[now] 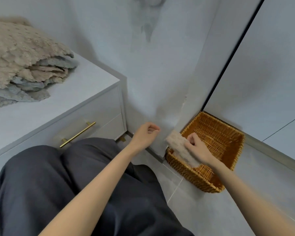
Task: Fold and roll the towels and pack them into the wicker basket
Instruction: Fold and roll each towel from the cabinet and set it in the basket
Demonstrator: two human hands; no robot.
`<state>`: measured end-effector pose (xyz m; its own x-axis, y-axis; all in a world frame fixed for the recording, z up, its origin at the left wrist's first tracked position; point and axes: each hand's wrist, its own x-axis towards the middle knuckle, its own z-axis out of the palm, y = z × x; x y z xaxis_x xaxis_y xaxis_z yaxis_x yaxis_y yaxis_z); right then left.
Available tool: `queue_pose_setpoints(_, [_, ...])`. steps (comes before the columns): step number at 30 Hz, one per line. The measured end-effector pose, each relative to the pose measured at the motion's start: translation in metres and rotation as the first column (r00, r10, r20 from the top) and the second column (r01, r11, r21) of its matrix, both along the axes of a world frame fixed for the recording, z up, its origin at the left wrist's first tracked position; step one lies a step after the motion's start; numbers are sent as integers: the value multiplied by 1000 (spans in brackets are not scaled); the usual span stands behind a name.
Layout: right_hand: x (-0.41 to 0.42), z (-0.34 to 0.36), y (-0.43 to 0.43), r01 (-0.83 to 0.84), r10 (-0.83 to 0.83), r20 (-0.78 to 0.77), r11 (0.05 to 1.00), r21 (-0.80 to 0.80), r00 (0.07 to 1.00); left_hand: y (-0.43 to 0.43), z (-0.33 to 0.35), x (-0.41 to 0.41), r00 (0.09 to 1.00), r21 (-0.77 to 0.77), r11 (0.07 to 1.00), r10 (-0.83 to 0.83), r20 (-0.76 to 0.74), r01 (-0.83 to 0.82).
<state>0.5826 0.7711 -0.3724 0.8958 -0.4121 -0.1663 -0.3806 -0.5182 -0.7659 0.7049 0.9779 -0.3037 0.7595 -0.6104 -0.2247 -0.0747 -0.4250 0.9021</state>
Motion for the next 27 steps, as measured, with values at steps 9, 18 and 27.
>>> queue_pose_setpoints(9, [-43,-86,-62,654,-633,-169,743,140,755,-37,-41,-13,992,41,999,11,-129,-5])
queue_pose_setpoints(18, [-25,-159,-76,836,-775,-320,532,138,546,-40,-70,4,957,88,993,96,-273,-75])
queue_pose_setpoints(27, [-16,-211,-83,909,-714,-576,391,143,398,-54,-73,14,954,129,991,83,-287,-47])
